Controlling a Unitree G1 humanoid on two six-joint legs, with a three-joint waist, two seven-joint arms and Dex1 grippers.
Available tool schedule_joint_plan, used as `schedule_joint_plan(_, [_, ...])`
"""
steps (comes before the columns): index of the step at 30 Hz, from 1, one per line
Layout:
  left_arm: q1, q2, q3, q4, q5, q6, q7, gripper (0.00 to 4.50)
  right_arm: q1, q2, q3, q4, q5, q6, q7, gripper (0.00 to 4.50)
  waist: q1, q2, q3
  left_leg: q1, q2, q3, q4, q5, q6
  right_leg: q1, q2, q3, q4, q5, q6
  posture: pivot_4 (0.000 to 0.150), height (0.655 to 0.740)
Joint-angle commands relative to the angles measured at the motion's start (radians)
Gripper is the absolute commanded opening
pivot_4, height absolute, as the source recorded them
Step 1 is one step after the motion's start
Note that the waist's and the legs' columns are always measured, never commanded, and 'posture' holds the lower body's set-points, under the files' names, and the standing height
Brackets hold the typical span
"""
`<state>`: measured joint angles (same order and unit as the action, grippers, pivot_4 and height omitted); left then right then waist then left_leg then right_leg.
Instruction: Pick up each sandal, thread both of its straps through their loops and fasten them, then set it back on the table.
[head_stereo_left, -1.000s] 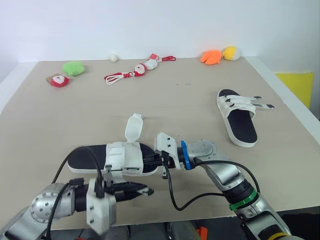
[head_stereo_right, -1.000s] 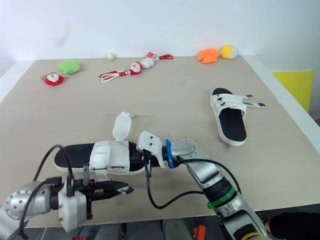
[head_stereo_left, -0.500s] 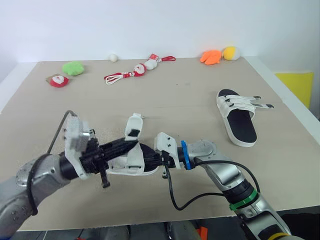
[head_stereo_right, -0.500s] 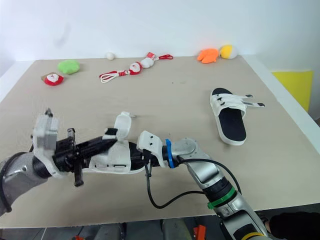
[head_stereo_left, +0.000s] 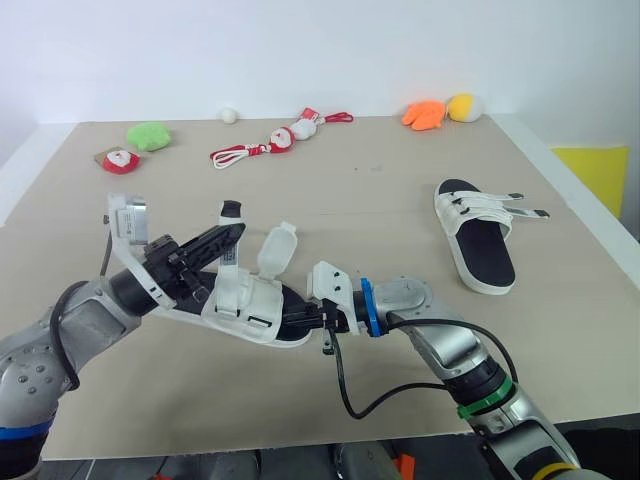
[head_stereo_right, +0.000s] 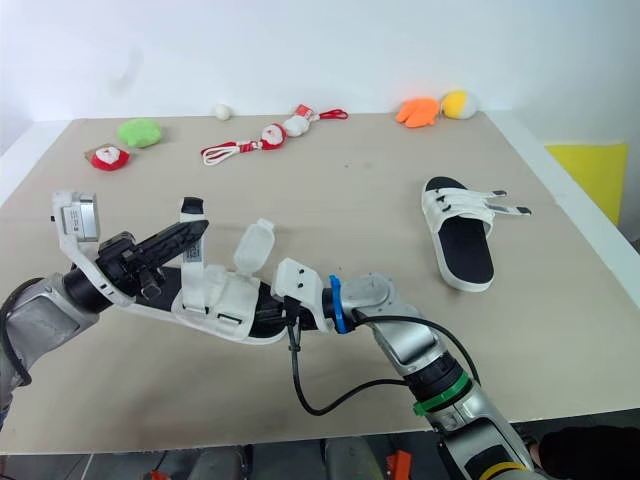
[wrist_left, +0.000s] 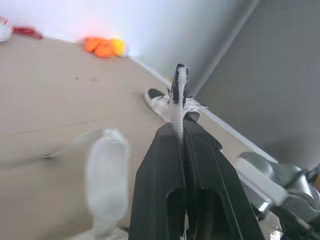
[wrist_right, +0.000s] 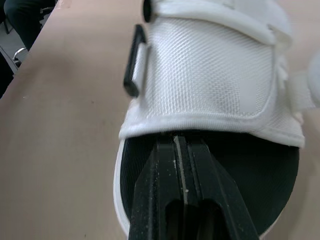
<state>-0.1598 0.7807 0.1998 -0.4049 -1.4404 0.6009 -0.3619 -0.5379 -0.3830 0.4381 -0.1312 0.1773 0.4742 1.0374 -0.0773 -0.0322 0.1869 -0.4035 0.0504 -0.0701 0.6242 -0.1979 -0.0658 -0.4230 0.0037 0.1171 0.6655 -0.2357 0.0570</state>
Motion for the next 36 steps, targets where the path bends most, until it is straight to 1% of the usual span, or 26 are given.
schedule_joint_plan(1, [-0.028, -0.022, 0.026, 0.022, 0.010, 0.035, -0.017, 0.05, -0.006, -0.012, 0.016, -0.013, -0.032, -0.014, -0.013, 0.00, 0.000, 0.000, 0.000, 0.000, 0.000, 0.000, 0.000, 0.000, 0.000, 0.000, 0.000, 0.000, 0.000, 0.000, 0.000, 0.150, 0.7400])
schedule_joint_plan(2, [-0.036, -0.027, 0.024, 0.034, 0.012, 0.051, -0.019, 0.05, -0.006, -0.013, 0.019, -0.010, -0.041, -0.017, -0.018, 0.00, 0.000, 0.000, 0.000, 0.000, 0.000, 0.000, 0.000, 0.000, 0.000, 0.000, 0.000, 0.000, 0.000, 0.000, 0.000, 0.150, 0.7400])
schedule_joint_plan(8, [-0.071, -0.027, -0.013, 0.103, 0.131, 0.118, -0.109, 0.05, -0.003, -0.008, 0.021, -0.005, -0.059, -0.022, -0.039, 0.00, 0.000, -0.001, 0.000, 0.000, 0.000, 0.000, 0.000, 0.000, 0.000, 0.000, 0.000, 0.000, 0.000, 0.000, 0.000, 0.150, 0.7400])
schedule_joint_plan(12, [-0.099, -0.011, -0.064, 0.167, 0.263, 0.139, -0.214, 0.05, -0.003, -0.005, 0.022, -0.007, -0.061, -0.021, -0.047, 0.00, 0.000, -0.001, 0.000, 0.000, 0.000, 0.000, 0.000, 0.000, -0.001, 0.000, 0.000, 0.000, 0.000, 0.000, -0.001, 0.150, 0.7400])
schedule_joint_plan(17, [-0.156, -0.045, -0.053, 0.257, 0.328, 0.150, -0.273, 0.05, 0.004, -0.003, 0.022, -0.015, -0.059, -0.018, -0.055, 0.00, -0.001, -0.001, 0.000, 0.000, 0.000, 0.000, 0.000, 0.001, -0.001, 0.000, 0.000, 0.000, 0.000, -0.001, -0.002, 0.150, 0.7400])
schedule_joint_plan(19, [-0.176, -0.061, -0.038, 0.284, 0.318, 0.168, -0.287, 0.05, 0.006, -0.002, 0.022, -0.019, -0.058, -0.015, -0.058, 0.00, 0.000, -0.001, -0.001, 0.000, 0.000, 0.000, 0.000, 0.001, -0.001, 0.000, 0.000, 0.000, 0.000, 0.000, -0.001, 0.150, 0.7400])
schedule_joint_plan(22, [-0.216, -0.097, -0.002, 0.329, 0.260, 0.224, -0.287, 0.05, 0.010, -0.001, 0.022, -0.023, -0.056, -0.012, -0.060, 0.00, 0.000, -0.001, -0.001, 0.000, 0.000, -0.001, 0.000, 0.001, -0.001, 0.000, 0.000, 0.000, 0.000, 0.001, 0.001, 0.150, 0.7400])
schedule_joint_plan(26, [-0.256, -0.142, 0.074, 0.370, 0.107, 0.334, -0.265, 0.05, 0.014, -0.003, 0.022, -0.026, -0.053, -0.010, -0.062, 0.00, -0.001, -0.001, -0.001, 0.000, 0.000, -0.001, 0.000, 0.001, -0.001, 0.000, 0.000, 0.000, 0.000, 0.002, 0.002, 0.150, 0.7400])
schedule_joint_plan(28, [-0.274, -0.155, 0.099, 0.394, 0.074, 0.365, -0.238, 0.05, 0.015, -0.004, 0.023, -0.027, -0.052, -0.010, -0.063, 0.00, -0.001, -0.001, -0.001, 0.000, 0.000, -0.001, 0.000, 0.001, -0.001, 0.000, 0.000, 0.000, 0.000, 0.002, 0.002, 0.150, 0.7400])
schedule_joint_plan(30, [-0.291, -0.162, 0.106, 0.424, 0.073, 0.388, -0.220, 0.05, 0.016, -0.005, 0.023, -0.030, -0.051, -0.008, -0.064, 0.00, -0.001, -0.001, -0.001, 0.000, 0.000, -0.001, 0.000, 0.001, -0.001, 0.000, 0.000, 0.000, 0.000, 0.002, 0.002, 0.150, 0.7400])
schedule_joint_plan(36, [-0.288, -0.175, 0.086, 0.459, 0.115, 0.437, -0.239, 0.05, 0.018, -0.007, 0.023, -0.036, -0.049, -0.006, -0.063, 0.00, 0.000, -0.001, -0.001, -0.001, 0.000, -0.001, 0.000, 0.001, -0.002, 0.000, 0.000, 0.000, 0.000, 0.002, 0.002, 0.150, 0.7400])
